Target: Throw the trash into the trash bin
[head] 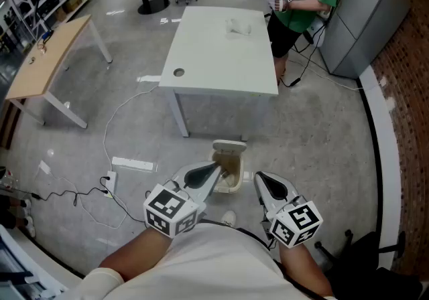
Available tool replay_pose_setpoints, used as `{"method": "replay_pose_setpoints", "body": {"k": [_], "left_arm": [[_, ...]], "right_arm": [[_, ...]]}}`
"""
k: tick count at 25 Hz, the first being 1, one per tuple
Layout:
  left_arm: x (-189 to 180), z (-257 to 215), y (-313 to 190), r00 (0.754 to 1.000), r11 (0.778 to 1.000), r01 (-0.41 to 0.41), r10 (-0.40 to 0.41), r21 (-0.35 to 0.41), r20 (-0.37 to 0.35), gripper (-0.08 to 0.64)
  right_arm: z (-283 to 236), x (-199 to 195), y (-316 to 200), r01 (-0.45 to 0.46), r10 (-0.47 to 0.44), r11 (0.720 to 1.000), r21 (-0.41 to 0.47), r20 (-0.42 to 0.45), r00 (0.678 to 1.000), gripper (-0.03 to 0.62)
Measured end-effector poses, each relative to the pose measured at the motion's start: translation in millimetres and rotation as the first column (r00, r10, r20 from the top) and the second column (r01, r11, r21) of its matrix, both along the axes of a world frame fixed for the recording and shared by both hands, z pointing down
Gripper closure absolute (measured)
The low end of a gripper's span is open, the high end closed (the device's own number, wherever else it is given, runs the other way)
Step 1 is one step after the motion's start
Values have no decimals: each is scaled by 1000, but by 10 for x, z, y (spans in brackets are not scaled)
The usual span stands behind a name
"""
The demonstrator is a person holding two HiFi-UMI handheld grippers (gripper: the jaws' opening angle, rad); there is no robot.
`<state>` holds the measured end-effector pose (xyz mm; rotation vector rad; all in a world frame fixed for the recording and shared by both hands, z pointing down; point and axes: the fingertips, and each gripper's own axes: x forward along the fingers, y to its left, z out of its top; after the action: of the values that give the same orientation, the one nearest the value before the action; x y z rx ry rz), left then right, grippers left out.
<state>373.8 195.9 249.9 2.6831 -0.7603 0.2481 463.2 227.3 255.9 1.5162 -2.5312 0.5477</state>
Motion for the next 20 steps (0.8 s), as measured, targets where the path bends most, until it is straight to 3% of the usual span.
{"method": "replay_pose_setpoints", "body": {"k": [12,20], "left_arm": [[-580,112,115,995,995,-102,102,16,19,557],[-751,154,238,991,991,-130,130,27,28,557]], "right_arm": [[23,-523,241,-111,111,994,2,-30,993,591],[60,-573,458,-180,181,984,15,-52,982,591]]}}
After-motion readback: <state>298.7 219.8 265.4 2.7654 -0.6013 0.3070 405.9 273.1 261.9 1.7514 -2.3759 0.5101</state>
